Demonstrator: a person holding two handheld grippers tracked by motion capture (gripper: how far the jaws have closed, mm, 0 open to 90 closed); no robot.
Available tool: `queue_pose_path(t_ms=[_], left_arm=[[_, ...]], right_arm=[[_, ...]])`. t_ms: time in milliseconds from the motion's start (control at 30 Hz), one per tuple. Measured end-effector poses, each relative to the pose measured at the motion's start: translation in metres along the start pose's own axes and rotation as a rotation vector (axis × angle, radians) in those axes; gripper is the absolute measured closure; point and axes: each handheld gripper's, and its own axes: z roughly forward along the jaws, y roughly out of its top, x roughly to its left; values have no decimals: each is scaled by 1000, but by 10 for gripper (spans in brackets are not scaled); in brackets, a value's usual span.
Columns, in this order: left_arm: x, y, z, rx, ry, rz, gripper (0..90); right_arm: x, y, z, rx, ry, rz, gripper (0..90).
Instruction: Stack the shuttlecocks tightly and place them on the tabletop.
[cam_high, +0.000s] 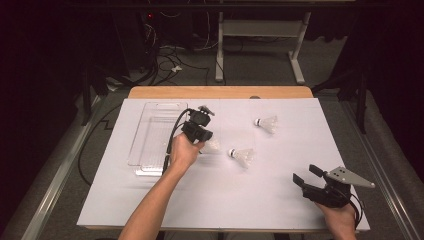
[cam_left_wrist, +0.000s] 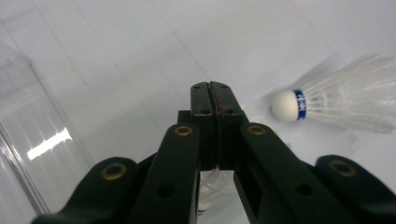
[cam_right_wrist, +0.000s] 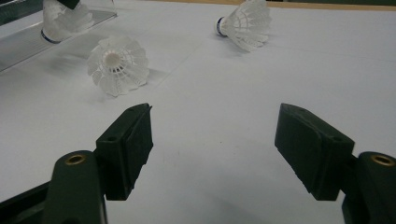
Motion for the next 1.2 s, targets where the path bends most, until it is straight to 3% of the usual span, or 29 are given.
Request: queue_pose_path(t_ms=[267,667,900,1200], left_arm=[[10,9,4,-20,2,5,890],[18,28,14,-25,43,38,890],[19,37,18,-35,43,63,889],[20,42,25,-44,36,61,889]], right_arm=[[-1,-1,0,1,-1,6,280],[-1,-1,0,2,-4,9,280],[-2,-1,-1,1,-8,14,280],[-3,-1,0,5,-8,16,280]])
